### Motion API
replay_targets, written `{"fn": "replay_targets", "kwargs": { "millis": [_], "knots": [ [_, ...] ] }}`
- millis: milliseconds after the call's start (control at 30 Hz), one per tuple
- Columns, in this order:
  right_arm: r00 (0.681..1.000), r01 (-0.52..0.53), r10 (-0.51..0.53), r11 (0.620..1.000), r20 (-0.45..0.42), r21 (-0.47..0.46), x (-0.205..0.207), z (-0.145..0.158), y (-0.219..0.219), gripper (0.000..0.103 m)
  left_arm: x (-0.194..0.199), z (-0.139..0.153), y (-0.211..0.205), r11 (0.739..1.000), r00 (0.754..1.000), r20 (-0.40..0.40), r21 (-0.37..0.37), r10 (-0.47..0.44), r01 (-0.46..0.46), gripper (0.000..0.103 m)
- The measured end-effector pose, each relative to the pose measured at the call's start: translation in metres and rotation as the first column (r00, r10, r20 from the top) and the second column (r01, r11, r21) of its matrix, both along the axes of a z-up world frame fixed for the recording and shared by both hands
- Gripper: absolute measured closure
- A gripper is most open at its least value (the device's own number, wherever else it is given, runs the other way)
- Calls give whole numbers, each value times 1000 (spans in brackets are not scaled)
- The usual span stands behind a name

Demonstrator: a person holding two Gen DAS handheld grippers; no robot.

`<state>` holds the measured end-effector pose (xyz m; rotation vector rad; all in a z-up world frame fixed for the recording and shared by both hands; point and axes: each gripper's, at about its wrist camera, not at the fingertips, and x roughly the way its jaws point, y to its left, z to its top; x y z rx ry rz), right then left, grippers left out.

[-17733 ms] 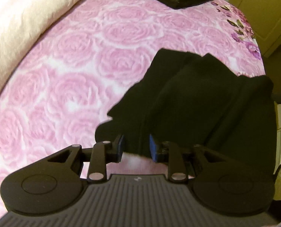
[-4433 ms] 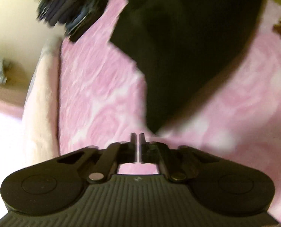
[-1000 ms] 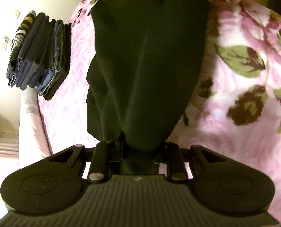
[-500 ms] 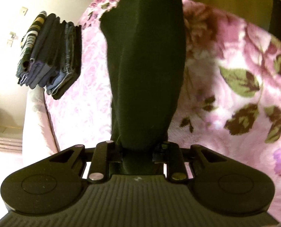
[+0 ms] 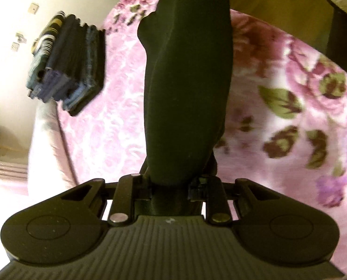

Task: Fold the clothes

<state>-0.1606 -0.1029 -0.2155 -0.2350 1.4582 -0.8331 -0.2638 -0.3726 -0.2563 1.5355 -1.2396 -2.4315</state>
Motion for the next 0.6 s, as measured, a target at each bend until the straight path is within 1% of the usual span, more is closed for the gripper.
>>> {"fn": "replay_targets", "kwargs": {
  "millis": [100,200,267,333,400,433,467,500,533,567,600],
  "knots": [
    [1000,-4,4,1000,-13,27,-1,-1,1,73,8,-5,13,999,1000,-5,42,15,-15,83],
    [1000,1,0,999,-6,51,-1,8,-3,73,13,3,12,999,1000,-17,42,17,-16,83],
    [1000,7,-7,998,10,60,2,16,-5,73,15,14,3,1000,1000,-29,15,12,-11,83],
    [999,18,-20,998,38,59,9,25,-6,73,16,30,-13,999,999,-40,-36,2,-3,83],
    [990,67,-75,995,122,72,17,37,-10,73,18,46,-27,995,999,-39,-95,-21,17,83],
    [979,95,-108,992,170,83,21,43,-12,73,19,55,-35,990,998,-24,-131,-50,47,83],
    [966,123,-142,988,218,95,25,50,-14,73,20,67,-43,983,997,3,-165,-79,78,83],
    [939,163,-191,980,285,117,29,57,-17,73,20,80,-51,974,994,33,-197,-105,109,83],
    [898,205,-247,967,364,151,33,64,-20,74,21,92,-60,963,990,64,-228,-129,140,83],
    [847,240,-300,952,439,188,36,69,-23,74,20,105,-66,951,982,106,-254,-156,178,83],
    [781,270,-353,935,516,231,39,74,-27,74,19,120,-73,934,970,161,-279,-182,222,83]
  ]
}}
